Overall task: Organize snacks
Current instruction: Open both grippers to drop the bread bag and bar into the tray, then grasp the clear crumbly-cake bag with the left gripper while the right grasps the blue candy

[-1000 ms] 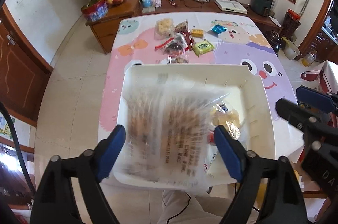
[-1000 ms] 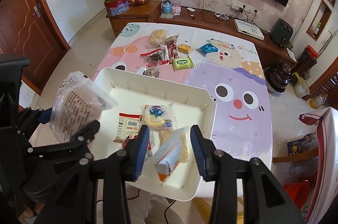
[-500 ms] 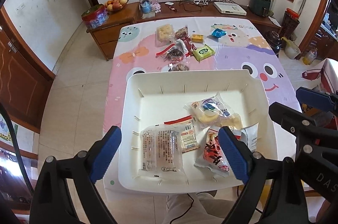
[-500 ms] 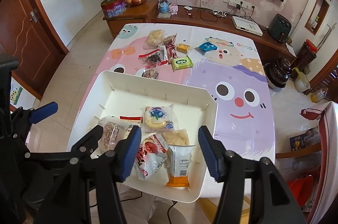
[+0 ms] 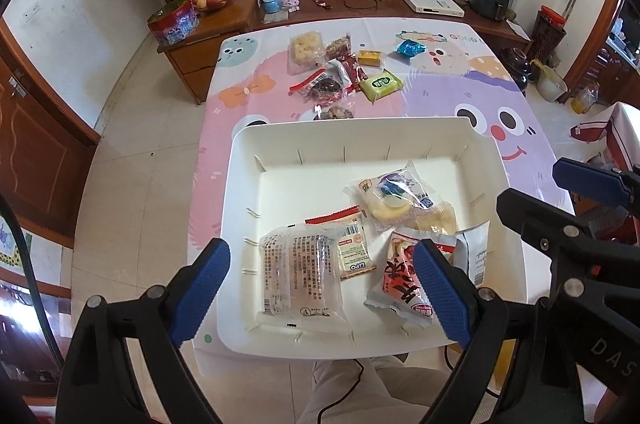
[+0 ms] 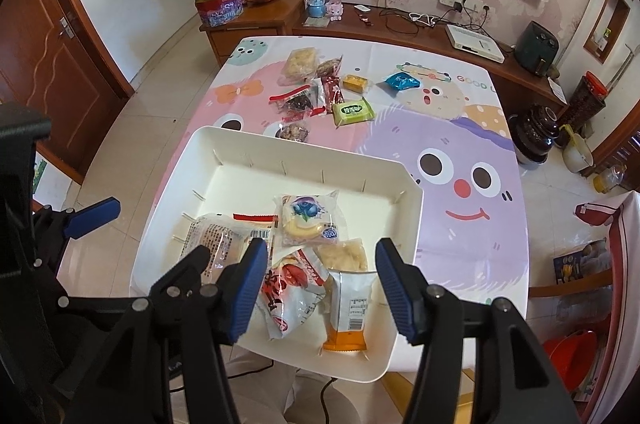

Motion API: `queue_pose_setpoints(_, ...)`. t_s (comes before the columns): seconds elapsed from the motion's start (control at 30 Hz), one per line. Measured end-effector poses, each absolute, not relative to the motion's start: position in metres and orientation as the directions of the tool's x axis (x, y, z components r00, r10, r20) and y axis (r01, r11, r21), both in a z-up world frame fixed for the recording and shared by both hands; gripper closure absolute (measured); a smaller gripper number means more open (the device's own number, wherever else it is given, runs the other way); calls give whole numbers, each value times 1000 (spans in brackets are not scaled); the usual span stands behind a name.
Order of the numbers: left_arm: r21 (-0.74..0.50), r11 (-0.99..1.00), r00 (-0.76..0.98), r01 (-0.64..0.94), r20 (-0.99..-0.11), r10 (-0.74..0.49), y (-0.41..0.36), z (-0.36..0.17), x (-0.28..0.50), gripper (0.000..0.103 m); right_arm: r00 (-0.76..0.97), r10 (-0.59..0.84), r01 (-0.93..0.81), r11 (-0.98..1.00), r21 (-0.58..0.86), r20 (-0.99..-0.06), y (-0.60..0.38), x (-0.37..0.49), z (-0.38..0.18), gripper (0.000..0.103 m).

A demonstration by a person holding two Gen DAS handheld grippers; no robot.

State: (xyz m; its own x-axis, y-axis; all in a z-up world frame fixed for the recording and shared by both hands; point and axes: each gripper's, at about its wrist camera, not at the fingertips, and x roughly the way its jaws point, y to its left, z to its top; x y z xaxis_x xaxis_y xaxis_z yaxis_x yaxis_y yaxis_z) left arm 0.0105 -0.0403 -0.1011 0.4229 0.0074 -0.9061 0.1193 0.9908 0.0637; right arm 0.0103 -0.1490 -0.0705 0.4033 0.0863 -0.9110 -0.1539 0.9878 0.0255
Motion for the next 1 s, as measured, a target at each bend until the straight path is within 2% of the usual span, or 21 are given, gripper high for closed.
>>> queue_pose_setpoints(0.67, 123, 976, 441, 179, -897, 32, -37, -99, 57, 11, 381, 54, -99, 995, 17, -923, -150, 48, -80, 46)
queue_pose_setpoints(1.0, 135, 975, 477, 174, -878, 37, -12, -80, 130, 11, 380, 27, -23, 1000, 20, -925, -169, 102, -76, 46)
